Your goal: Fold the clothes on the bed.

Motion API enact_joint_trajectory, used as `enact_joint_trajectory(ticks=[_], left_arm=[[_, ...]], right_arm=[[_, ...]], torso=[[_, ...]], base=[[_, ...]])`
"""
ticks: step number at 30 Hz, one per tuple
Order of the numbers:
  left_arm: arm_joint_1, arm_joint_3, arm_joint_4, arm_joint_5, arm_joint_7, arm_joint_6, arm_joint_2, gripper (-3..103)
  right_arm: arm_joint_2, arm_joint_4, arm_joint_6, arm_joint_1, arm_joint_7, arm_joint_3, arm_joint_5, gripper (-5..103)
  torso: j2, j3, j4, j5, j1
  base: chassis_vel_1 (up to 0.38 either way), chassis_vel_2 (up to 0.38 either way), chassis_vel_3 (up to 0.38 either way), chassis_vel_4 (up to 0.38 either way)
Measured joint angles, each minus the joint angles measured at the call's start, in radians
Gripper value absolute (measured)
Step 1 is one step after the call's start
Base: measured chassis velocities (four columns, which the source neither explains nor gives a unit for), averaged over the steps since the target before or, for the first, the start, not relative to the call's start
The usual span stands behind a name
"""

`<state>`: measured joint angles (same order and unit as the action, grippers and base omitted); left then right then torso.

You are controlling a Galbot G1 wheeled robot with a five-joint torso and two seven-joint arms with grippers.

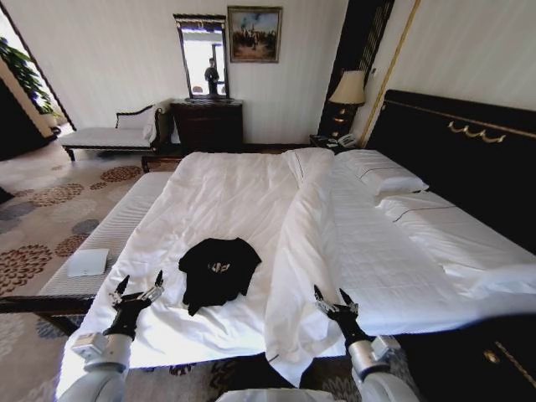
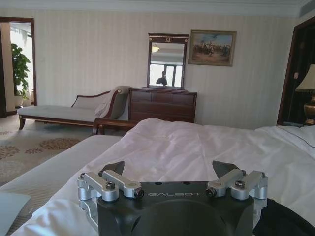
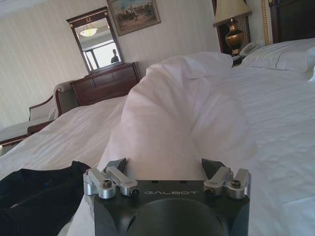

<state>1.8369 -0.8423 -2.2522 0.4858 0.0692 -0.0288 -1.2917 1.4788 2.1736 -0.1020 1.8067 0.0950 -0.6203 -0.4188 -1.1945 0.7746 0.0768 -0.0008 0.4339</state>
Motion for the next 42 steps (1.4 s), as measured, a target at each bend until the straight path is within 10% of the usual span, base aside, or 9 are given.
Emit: enact_joint_trajectory(ticks=[23, 36, 42], left_arm=[[0.012, 0.000, -0.009, 0.010, 0.007, -0.007, -0.012, 100], [0.006, -0.001, -0.004, 0.008, 0.007, -0.007, -0.022, 100], [0.002, -0.002, -0.002, 0.008, 0.007, -0.006, -0.023, 100]], right_arm=[[0.012, -0.009, 0.017, 0.002, 0.002, 0.022, 0.010, 2], [0.019, 0.036, 0.020, -0.004, -0.017, -0.028, 0.001, 2], [0.031, 0.080, -0.023, -0.042, -0.055, -0.214, -0.150, 2]], torso=[[0.000, 0.000, 0.0000, 0.0001, 0.000], [0.000, 0.000, 0.0000, 0.0002, 0.000], [0.000, 0.000, 0.0001, 0.0002, 0.000]], base=[[0.000, 0.000, 0.000, 0.000], [0.000, 0.000, 0.000, 0.000], [0.000, 0.000, 0.000, 0.000]])
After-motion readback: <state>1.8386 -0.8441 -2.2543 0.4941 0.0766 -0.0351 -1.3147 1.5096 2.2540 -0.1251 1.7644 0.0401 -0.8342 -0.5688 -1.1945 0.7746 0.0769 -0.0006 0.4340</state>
